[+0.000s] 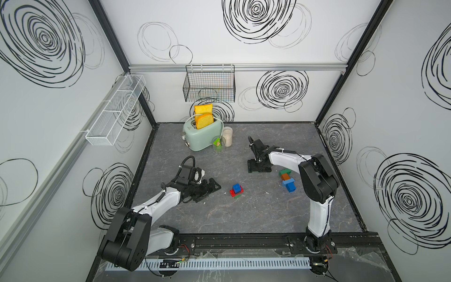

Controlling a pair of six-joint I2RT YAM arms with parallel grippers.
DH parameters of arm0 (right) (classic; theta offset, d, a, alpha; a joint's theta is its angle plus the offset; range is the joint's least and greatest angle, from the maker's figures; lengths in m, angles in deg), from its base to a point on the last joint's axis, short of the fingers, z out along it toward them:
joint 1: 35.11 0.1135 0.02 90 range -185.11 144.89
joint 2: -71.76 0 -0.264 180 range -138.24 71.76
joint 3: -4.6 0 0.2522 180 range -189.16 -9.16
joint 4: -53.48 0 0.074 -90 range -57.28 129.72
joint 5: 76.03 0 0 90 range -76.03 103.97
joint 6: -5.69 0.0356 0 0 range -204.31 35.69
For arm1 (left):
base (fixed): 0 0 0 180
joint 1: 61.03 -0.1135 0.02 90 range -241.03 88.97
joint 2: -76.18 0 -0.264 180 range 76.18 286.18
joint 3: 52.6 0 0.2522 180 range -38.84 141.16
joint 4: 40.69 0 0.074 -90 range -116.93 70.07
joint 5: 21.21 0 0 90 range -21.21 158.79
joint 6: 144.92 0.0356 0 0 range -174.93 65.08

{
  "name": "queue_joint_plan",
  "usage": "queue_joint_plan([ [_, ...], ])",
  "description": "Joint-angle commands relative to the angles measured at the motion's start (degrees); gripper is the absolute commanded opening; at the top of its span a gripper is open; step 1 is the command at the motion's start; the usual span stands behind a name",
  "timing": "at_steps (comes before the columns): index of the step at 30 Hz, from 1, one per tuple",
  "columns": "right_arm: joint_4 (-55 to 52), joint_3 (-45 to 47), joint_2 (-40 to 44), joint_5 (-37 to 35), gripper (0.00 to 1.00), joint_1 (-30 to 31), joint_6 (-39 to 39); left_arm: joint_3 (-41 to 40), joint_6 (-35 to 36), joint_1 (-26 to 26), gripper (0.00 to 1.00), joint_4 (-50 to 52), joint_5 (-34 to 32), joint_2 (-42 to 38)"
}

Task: Assemble the letter f with lego
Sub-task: Pick up the lego brick from the center of the board, then assemble the lego brick with the lego brick.

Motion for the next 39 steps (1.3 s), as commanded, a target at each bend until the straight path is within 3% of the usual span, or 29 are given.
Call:
queue_joint_plan([
  [1,-0.2,-1.0,-1.0,-1.8,0.76,0.7,-0.6,0.8,-0.2,-0.4,0.98,-1.1,0.7,0.3],
  [6,-1.5,-2.5,0.6,-3.8,0.62,2.8,-2.9,-1.0,-0.2,-0.3,1.0,-4.1,3.6,0.2],
  [10,-5.7,-6.1,4.5,-3.6,0.57,6.2,-5.1,-3.3,-3.3,1.5,0.99,-11.5,7.6,-0.5],
  [22,-16.1,-9.5,15.4,6.1,0.55,14.5,-6.5,-11.7,-15.6,9.2,0.97,-32.3,8.8,1.2],
  [39,-19.5,-3.6,19.0,7.8,0.53,21.9,-5.3,-10.7,-19.8,13.3,0.97,-36.4,3.0,6.3],
])
